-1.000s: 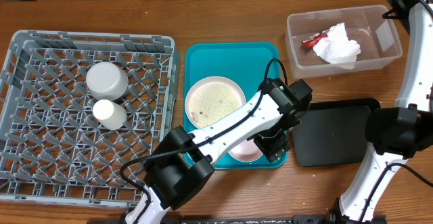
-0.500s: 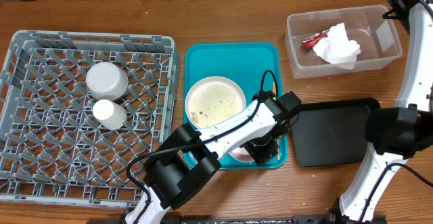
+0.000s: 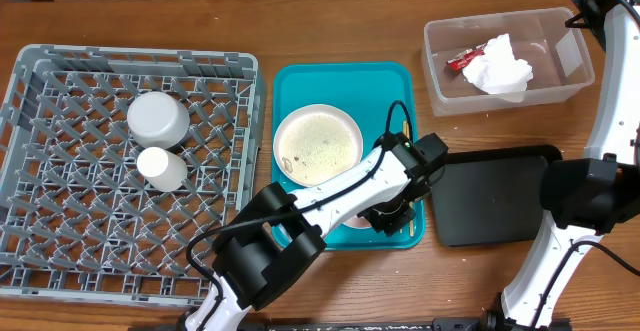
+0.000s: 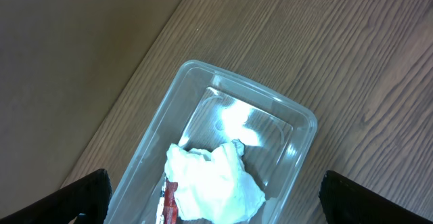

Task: Sort waste into correct bins and load items into the dishwasher
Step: 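Lift the pink bowl and carry it over the dish rack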

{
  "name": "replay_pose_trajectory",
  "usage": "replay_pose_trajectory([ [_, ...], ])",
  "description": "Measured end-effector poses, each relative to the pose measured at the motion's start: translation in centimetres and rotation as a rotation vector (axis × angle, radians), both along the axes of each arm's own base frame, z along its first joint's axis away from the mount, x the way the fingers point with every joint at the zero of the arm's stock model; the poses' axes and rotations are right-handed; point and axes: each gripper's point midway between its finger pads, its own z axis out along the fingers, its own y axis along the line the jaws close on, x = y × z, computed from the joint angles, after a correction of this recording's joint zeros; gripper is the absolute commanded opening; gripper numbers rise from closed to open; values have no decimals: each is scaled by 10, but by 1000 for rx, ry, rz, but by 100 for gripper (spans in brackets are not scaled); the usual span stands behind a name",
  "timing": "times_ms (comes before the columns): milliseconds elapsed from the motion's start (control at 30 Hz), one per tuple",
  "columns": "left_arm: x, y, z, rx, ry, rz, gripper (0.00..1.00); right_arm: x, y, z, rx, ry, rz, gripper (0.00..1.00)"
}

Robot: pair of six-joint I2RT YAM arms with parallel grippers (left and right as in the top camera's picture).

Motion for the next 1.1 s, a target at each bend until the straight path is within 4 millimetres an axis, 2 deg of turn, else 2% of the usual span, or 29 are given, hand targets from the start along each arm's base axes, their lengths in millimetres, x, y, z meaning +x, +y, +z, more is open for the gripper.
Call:
replay_pose_trajectory([
  [333, 16, -23, 38, -74, -45, 11, 4, 0, 0, 0, 0, 0, 0, 100],
  [467, 27, -35, 67, -128, -74, 19, 4, 0, 0, 0, 0, 0, 0, 100],
  [533, 36, -38, 88, -159, -92, 39, 4, 0, 0, 0, 0, 0, 0, 100],
  [667, 69, -27, 129, -215, -139, 141, 4, 0, 0, 0, 0, 0, 0, 100],
  [733, 95, -9, 150, -238, -168, 241, 4, 0, 0, 0, 0, -1, 0, 100],
  [800, 121, 19, 165, -245, -187, 364, 4, 0, 0, 0, 0, 0, 0, 100],
  [933, 167, 100, 182, -211, -205, 654, 4, 0, 0, 0, 0, 0, 0, 100],
  [1033, 181, 172, 181, -115, -196, 874, 4, 0, 0, 0, 0, 0, 0, 100],
  [1100, 190, 214, 182, -85, -209, 992, 4, 0, 0, 0, 0, -1, 0, 100],
])
